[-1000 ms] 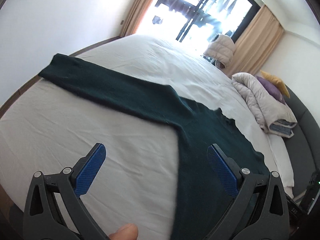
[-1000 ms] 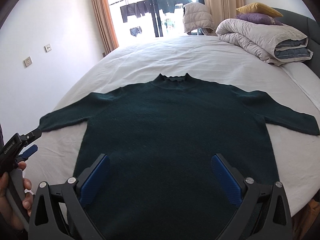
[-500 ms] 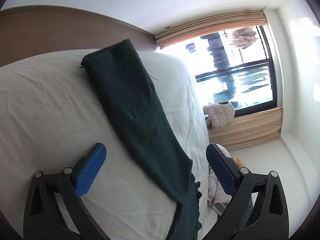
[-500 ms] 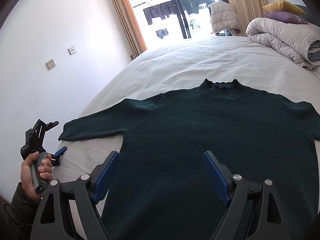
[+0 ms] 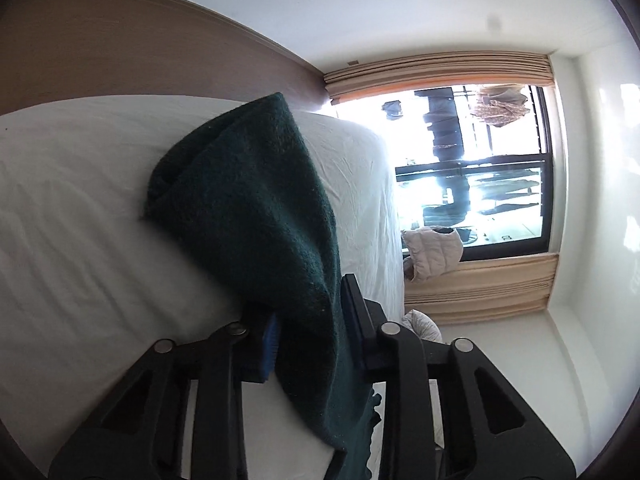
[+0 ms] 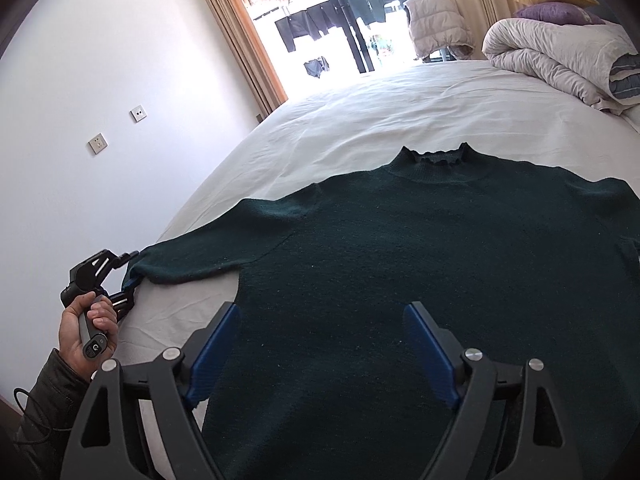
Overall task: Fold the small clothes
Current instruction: 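Grasp the sweater sleeve nearest the left tool and lift it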
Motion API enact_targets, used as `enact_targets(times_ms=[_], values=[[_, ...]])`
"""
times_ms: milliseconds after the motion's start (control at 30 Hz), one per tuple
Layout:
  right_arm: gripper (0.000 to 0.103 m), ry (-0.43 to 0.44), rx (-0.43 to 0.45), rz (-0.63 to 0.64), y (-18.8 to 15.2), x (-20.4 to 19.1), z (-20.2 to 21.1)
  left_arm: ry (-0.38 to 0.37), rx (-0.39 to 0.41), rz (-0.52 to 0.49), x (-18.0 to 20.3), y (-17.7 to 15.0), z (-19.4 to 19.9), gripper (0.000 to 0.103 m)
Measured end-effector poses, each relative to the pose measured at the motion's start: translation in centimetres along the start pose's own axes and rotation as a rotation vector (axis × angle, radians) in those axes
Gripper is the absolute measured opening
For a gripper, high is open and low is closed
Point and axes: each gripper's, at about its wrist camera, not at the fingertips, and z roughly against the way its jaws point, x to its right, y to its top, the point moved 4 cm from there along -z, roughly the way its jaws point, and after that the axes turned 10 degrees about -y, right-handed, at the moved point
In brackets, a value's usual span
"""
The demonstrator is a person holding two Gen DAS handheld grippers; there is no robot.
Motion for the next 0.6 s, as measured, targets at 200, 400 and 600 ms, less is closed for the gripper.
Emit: enact_targets(times_ms=[200, 400, 600], values=[[0.076, -0.006, -0.023, -0.036, -0.5, 1.6, -0.5, 0.062, 0.022, -0.129, 1.8, -1.2, 0.8, 0.013], [0.076, 0.003, -0.022, -0.102, -0.9, 4.1, -0.4, 0.083, -0.029, -0.457, 11.2, -6.4, -2.2, 0.012], [0.076, -0.006, -0.006, -0.173, -1.0, 7.9, -0.1, 0.049, -0.184, -0.874, 21.7, -19.8, -7.6, 0.012]])
